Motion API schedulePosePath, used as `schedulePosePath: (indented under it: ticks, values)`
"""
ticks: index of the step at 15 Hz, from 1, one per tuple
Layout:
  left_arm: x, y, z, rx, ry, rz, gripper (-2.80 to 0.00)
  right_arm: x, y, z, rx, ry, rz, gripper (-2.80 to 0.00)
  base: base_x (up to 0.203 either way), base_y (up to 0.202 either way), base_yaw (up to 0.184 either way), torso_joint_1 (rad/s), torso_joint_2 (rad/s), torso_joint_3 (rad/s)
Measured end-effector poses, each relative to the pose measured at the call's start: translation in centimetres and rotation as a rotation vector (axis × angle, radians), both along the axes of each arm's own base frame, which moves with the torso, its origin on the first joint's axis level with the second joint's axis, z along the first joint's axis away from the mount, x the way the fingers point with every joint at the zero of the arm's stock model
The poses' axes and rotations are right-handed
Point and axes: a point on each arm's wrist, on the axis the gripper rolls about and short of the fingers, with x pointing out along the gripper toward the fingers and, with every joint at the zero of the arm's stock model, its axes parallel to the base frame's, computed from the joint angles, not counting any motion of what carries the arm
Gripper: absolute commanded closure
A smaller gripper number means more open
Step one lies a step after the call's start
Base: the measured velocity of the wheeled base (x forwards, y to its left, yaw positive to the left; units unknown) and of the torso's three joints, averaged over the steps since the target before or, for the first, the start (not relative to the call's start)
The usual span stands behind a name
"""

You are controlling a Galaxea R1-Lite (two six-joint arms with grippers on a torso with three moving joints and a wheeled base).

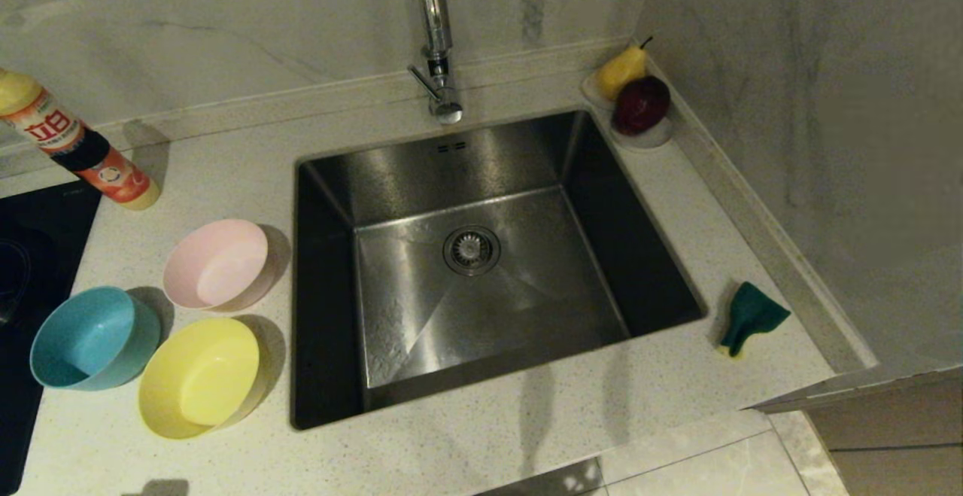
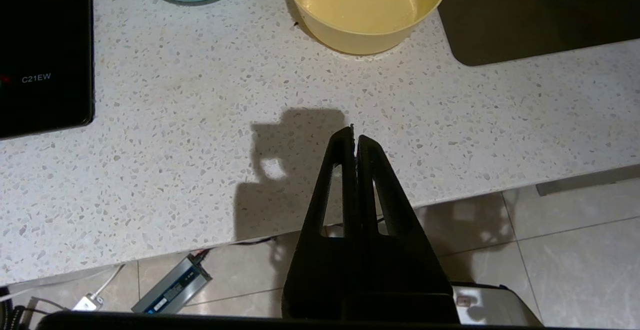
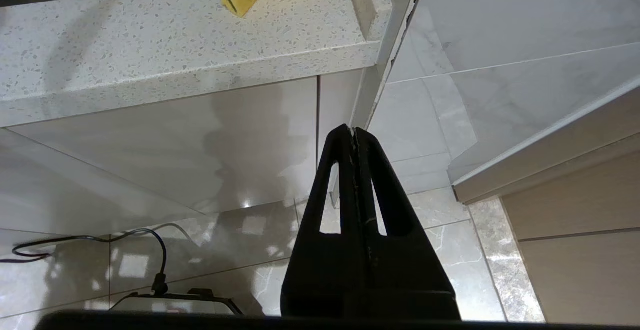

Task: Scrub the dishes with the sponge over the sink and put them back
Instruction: Turn on the faucet

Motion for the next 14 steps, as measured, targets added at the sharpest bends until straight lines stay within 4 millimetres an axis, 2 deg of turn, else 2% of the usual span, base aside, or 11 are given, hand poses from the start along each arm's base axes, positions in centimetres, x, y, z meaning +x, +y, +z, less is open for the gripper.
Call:
schedulePosePath:
  ticks: [14]
  values:
    - [0.0, 0.02, 0.02, -0.017, -0.002, 0.011, 0.0, 0.0, 0.0, 0.0, 0.0, 0.0, 0.0, 0.0, 0.0, 0.0, 0.0, 0.0, 0.0, 0.0]
